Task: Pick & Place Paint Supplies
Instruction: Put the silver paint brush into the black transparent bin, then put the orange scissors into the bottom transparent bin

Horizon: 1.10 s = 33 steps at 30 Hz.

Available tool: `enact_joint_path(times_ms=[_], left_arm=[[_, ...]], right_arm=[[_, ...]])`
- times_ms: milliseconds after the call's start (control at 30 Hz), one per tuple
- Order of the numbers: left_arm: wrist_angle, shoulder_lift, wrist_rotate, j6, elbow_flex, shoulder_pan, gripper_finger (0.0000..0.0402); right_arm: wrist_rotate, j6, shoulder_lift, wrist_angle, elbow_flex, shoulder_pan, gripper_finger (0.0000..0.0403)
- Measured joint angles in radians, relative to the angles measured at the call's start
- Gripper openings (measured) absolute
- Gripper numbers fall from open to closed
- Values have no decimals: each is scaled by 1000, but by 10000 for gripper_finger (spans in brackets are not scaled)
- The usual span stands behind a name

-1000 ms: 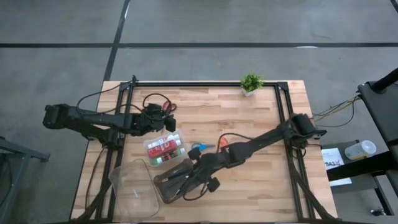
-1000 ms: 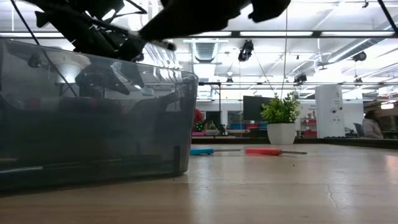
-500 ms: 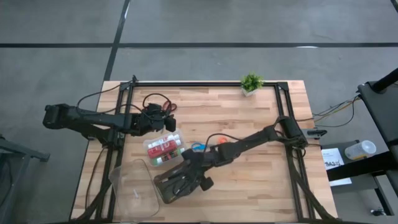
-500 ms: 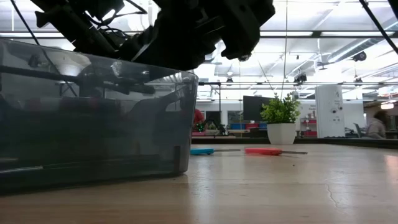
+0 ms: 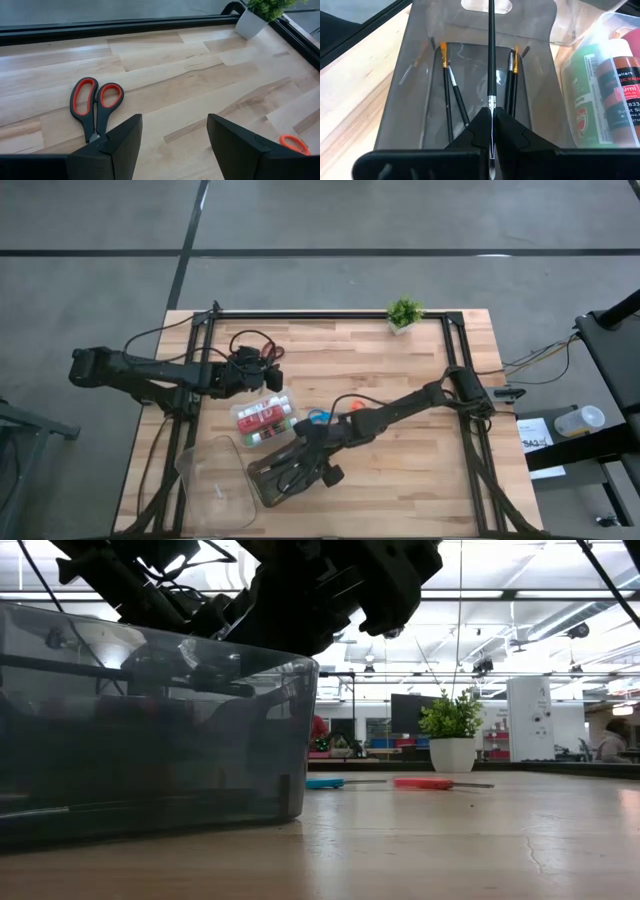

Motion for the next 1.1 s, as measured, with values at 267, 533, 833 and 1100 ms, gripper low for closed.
enact_joint_path(times_ms=[267, 533, 833, 1100], left_arm=[[0, 0, 0, 0, 0, 0, 232], [0, 0, 0, 0, 0, 0, 232], [0, 0, 0, 0, 0, 0, 232], [0, 0, 0, 0, 0, 0, 232]], right_arm=[[0, 5, 0, 1, 0, 0, 15], [1, 8, -1, -2, 0, 0, 93], [2, 8, -1, 2, -1, 0, 111], [2, 26, -12, 56, -1, 0, 111]])
